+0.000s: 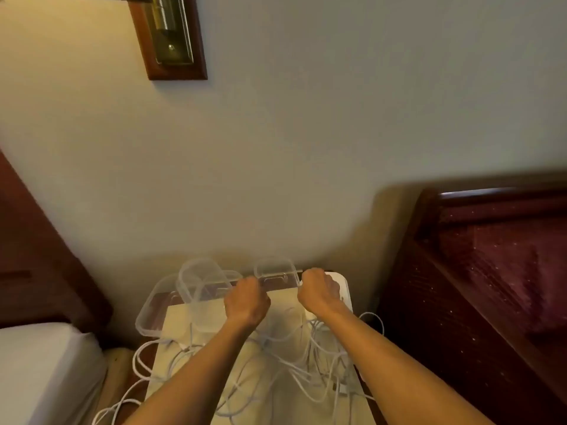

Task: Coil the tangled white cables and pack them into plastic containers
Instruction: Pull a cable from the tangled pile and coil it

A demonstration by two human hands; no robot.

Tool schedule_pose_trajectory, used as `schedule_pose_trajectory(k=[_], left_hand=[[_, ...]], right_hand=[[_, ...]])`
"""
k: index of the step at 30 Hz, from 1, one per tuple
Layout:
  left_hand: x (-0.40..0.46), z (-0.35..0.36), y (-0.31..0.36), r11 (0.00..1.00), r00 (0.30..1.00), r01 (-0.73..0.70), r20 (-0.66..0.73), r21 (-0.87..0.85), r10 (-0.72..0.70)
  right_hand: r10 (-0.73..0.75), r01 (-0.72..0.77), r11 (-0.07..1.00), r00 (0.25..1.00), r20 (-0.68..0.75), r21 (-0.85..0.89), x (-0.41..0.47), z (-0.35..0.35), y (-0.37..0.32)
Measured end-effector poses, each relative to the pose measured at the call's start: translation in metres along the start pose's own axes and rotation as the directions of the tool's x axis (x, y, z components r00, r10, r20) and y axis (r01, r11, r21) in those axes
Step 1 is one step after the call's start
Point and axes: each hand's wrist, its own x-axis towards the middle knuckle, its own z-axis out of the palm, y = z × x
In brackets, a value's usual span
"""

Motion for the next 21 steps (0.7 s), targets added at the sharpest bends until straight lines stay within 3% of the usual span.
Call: schedule_pose_trajectory(k=[5, 8, 13, 21], left_hand=[[0.024, 0.016, 0.006, 0.987, 0.999, 0.029, 0.01, 0.16, -0.031], [0.023, 0.026, 0.005, 0.982, 0.999, 0.029, 0.008, 0.186, -0.031], [0.03, -0.002, 0.004, 0.998, 0.996, 0.035, -0.089, 0.042, -0.031], [-0.056, -0.08, 0.007, 0.966, 0.946, -0.12, -0.322, -0.228, 0.042]], right_hand=[[-0.005, 0.01, 0.984, 1.0, 0.028, -0.177, 0.031, 0.019, -0.006], [-0.004, 0.009, 0.983, 1.0, 0.03, -0.183, 0.033, 0.033, -0.006], [0.041, -0.041, 0.999, 0.994, -0.102, 0.002, 0.028, 0.012, -0.009], [0.045, 0.085, 0.926, 0.943, -0.33, 0.368, -0.061, -0.063, 0.002]])
